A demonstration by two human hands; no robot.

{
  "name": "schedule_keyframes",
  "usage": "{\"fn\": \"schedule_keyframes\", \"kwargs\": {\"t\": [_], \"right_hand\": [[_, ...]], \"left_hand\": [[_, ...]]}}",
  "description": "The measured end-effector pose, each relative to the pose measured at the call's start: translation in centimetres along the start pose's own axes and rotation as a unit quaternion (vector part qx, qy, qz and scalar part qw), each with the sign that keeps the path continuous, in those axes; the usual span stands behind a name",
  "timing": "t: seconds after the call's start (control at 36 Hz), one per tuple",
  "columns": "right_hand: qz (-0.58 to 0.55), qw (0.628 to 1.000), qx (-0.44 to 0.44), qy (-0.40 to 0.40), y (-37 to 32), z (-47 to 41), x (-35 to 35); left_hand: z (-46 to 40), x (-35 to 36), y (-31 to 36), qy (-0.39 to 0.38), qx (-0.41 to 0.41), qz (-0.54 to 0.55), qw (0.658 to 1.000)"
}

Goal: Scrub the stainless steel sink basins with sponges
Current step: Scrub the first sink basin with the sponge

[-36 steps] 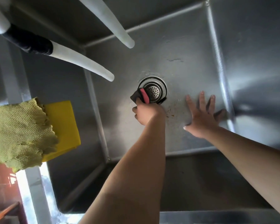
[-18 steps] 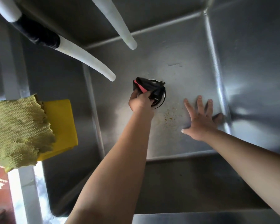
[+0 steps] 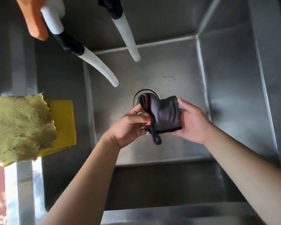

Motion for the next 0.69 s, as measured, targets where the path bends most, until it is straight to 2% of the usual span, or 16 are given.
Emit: {"fn": "schedule_keyframes", "kwargs": {"t": [0.06, 0.11, 0.19, 0.25, 0.36, 0.39, 0.42, 0.47, 0.53, 0.61, 0.69], "right_hand": [[0.054, 0.998, -0.033, 0.005, 0.4, 0.1, 0.1], [0.154, 0.984, -0.069, 0.054, 0.9, 0.1, 0.1], [0.313, 0.928, -0.142, 0.143, 1.3, 0.2, 0.0], [0.385, 0.89, -0.182, 0.162, 1.3, 0.3, 0.1], [0.434, 0.859, -0.209, 0.175, 1.3, 0.5, 0.8], [0.423, 0.862, -0.211, 0.185, 1.2, 0.6, 1.1], [0.386, 0.881, -0.203, 0.186, 1.1, 0.7, 1.4], [0.269, 0.938, -0.15, 0.156, 1.1, 0.8, 1.9], [0.185, 0.969, -0.119, 0.113, 1.0, 1.0, 2.1], [0.139, 0.976, -0.125, 0.116, 0.8, 1.2, 1.3], [0.131, 0.973, -0.101, 0.162, 1.0, 1.4, -0.2]], "left_hand": [[0.2, -0.3, -0.4, 0.033, -0.02, -0.013, 0.999], [0.2, -0.4, -1.0, 0.066, -0.033, -0.03, 0.997], [-0.4, -0.4, -1.9, 0.162, -0.024, -0.062, 0.985], [-0.8, -0.2, -2.2, 0.256, 0.002, -0.077, 0.964], [-1.5, 1.1, -2.6, 0.394, 0.052, -0.163, 0.903], [-1.5, 1.9, -2.6, 0.414, 0.072, -0.202, 0.885], [-1.6, 2.7, -2.5, 0.422, 0.09, -0.237, 0.87], [-1.7, 5.1, -2.3, 0.387, 0.108, -0.293, 0.867], [-2.1, 7.2, -2.5, 0.32, 0.103, -0.332, 0.881], [-2.2, 8.7, -2.5, 0.253, 0.06, -0.305, 0.916], [-1.9, 7.9, -2.5, 0.168, 0.018, -0.166, 0.972]]}}
Point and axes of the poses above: each hand's wrist, its own z-axis away from the middle knuckle, its own x-axis out of the palm, y = z × x, the point moved 2 cm from there along -z, towards the middle knuckle, and after that the axes turned 13 degrees about -x, right-handed, at the moved point
